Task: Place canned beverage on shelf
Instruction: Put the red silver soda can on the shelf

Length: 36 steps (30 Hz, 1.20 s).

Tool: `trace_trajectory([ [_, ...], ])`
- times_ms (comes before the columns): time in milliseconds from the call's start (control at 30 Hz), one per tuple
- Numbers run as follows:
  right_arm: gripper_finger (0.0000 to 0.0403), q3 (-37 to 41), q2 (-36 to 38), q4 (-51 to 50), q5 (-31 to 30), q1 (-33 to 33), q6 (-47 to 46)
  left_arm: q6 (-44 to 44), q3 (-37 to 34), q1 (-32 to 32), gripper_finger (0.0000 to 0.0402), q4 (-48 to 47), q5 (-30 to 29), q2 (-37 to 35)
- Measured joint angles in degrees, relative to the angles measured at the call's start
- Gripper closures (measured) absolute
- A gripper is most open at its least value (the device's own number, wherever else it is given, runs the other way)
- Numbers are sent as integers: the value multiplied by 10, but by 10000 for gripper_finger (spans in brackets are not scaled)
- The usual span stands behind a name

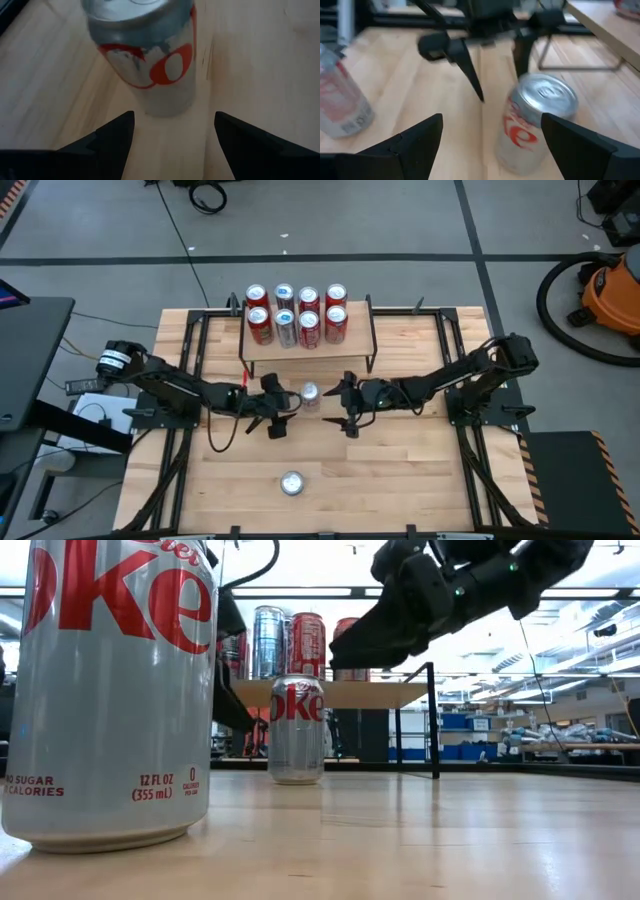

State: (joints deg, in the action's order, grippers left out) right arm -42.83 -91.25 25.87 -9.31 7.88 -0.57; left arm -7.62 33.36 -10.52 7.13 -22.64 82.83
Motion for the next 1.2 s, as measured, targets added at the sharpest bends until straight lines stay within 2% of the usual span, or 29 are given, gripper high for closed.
trace_trajectory([
  [133, 54, -38, -3, -90, -44, 6, -1, -13, 0, 0, 116, -9, 3, -37],
  [300, 54, -110, -14, -191, -68, 19, 62, -46, 0, -1, 116, -58, 4, -108],
  [400, 54, -130, -12, -206, -68, 15, 109, -66, 1, -3, 116, -81, 4, -147],
  [500, 54, -132, -12, -203, -43, -3, 147, -77, 0, -3, 116, -94, 16, -175],
  [667, 54, -80, -9, -125, 36, -47, 160, -89, 13, 6, 116, -126, 75, -198],
  [900, 54, 20, -8, 40, 33, -67, 227, -89, 98, 12, 116, -258, 73, -185],
  [1000, 54, 44, -8, 68, 31, -78, 246, -63, 118, 28, 116, -242, 70, -172],
  [1200, 54, 66, -25, 99, 87, -103, 243, 14, 120, 62, 116, -207, 59, -125],
])
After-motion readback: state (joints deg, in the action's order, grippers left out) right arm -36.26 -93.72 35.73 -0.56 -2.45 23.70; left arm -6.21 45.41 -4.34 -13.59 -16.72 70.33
